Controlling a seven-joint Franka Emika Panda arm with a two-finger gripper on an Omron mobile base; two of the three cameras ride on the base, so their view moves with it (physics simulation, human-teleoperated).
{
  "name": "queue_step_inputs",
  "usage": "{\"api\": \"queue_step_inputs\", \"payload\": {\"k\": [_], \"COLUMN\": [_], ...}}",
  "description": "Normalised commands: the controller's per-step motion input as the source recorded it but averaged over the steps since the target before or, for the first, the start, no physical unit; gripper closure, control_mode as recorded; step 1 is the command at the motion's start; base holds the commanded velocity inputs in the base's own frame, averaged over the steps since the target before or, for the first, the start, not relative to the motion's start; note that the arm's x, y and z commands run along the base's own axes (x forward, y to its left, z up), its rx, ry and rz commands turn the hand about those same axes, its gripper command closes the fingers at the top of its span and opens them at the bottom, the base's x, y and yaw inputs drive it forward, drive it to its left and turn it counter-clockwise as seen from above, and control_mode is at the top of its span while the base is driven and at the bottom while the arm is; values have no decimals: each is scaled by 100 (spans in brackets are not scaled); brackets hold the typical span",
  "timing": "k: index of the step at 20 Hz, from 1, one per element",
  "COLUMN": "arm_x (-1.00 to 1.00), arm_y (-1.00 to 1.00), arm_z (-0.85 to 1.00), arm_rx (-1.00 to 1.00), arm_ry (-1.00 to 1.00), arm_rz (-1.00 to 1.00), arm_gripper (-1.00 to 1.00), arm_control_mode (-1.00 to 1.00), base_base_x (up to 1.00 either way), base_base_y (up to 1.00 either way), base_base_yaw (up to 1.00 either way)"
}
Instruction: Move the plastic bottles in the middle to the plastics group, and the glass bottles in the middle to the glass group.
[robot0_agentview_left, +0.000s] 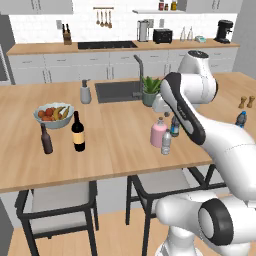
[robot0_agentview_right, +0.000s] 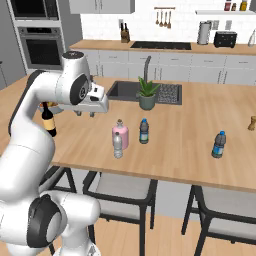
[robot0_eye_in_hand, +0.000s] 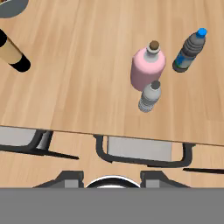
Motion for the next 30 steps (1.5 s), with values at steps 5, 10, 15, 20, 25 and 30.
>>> {"api": "queue_step_inputs", "payload": {"k": [5,10,15,20,25,30], "arm_x": [-29,-24,14,42,57,57], "arm_y": [-18,-35,1,1,-18,-3], "arm_z": [0,1,0,-6,-65,-27], "arm_rx": [3,3,-9,-8,8,3], "arm_ry": [-2,2,20,23,1,-1], "arm_rz": [-9,-29,-22,-19,0,0], "arm_gripper": [-100,-100,-100,-100,-100,-100], "arm_control_mode": [-100,-100,-100,-100,-100,-100], "base_base_x": [0,0,0,0,0,0], "base_base_y": [0,0,0,0,0,0], "base_base_yaw": [0,0,0,0,0,0]}}
